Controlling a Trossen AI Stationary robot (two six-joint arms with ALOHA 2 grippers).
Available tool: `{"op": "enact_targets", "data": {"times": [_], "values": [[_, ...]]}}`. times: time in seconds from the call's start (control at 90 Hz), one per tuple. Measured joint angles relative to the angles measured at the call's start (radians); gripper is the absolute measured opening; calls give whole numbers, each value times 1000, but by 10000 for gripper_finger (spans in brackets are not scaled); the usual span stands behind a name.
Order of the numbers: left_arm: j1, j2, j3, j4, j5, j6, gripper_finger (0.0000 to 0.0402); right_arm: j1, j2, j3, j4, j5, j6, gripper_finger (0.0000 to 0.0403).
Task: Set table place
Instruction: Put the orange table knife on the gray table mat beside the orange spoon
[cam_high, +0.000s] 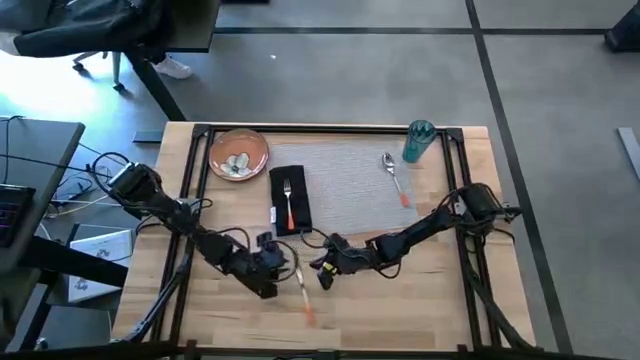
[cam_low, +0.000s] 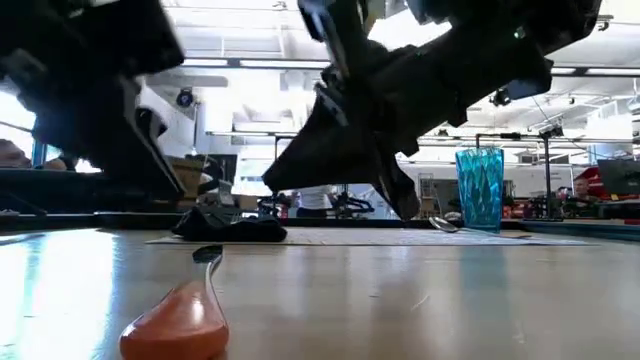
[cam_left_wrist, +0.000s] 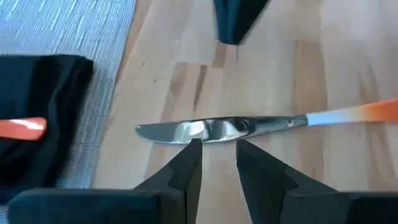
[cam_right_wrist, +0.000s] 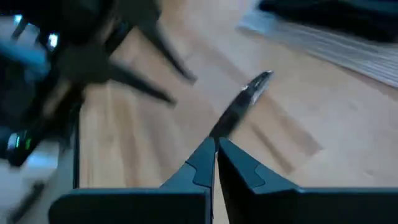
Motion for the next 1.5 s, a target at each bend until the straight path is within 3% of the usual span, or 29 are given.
{"op": "enact_targets", "data": {"times": [0.2,0.344,0.5,0.767,1.011,1.5], "values": [[20,90,-51,219,-16,60,66,-47,16,1,49,-66,100,33],[28,130,-52,262,-12,99,58,-62,35,1,74,-115,125,81],[24,131,-52,239,-12,84,43,-61,35,1,97,-100,138,110],[27,166,-50,249,-26,81,26,-65,113,107,80,-168,159,113],[28,179,-50,264,-45,69,23,-78,118,188,-214,-205,172,113],[41,183,-52,298,-34,92,23,-77,137,196,-212,-214,236,113]]}}
